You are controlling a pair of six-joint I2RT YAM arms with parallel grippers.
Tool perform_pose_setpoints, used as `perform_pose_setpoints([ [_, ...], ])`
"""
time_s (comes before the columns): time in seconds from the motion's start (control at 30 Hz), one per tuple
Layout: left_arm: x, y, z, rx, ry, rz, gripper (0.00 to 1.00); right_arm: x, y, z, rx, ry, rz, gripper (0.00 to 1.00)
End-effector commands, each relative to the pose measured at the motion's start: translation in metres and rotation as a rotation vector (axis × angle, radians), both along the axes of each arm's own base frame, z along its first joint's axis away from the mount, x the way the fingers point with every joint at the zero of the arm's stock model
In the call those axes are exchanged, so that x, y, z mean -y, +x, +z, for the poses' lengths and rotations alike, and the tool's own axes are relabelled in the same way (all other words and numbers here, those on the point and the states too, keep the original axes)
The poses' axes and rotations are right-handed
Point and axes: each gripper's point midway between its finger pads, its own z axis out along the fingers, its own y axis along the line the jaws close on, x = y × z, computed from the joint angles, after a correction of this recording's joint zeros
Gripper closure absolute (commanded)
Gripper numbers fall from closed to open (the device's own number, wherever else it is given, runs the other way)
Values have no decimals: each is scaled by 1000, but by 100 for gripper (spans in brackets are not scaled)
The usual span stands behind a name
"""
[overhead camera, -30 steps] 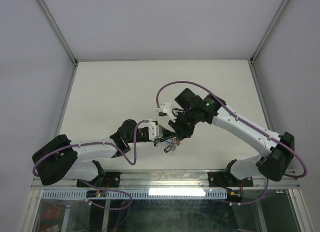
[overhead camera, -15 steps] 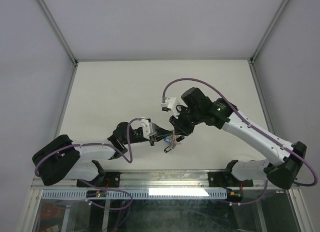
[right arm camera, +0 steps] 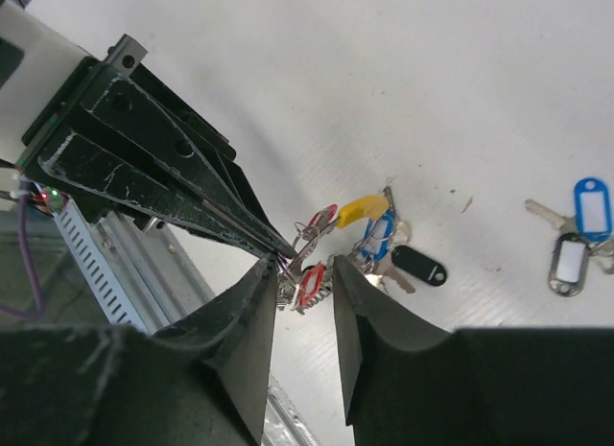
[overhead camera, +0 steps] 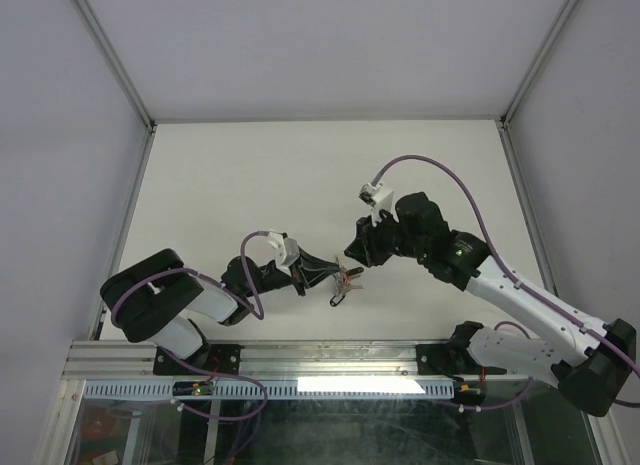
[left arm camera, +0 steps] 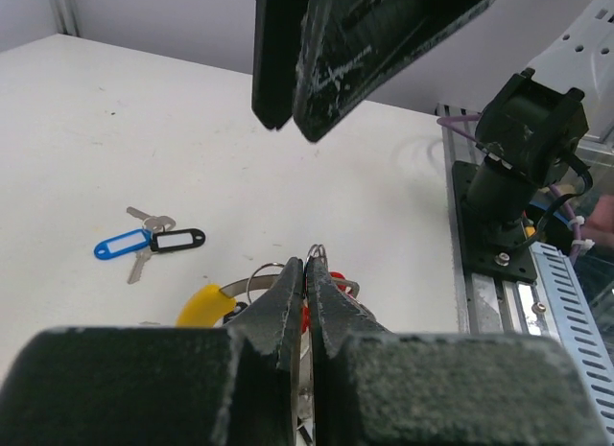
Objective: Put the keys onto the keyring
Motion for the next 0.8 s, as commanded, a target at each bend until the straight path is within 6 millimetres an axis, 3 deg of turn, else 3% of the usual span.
perform_pose_setpoints([
  [0.0,-7,-3,71,132,-243,-1,100,-10,11,26,-15,221,-131,69],
  [0.4,-9,-2,80,150,-264,11,100,5,3,-13,-96,232,-215,75],
  [0.77,-9,-3,79,153,-261,3,100,0,-2,-42,-207,201,-229,79],
])
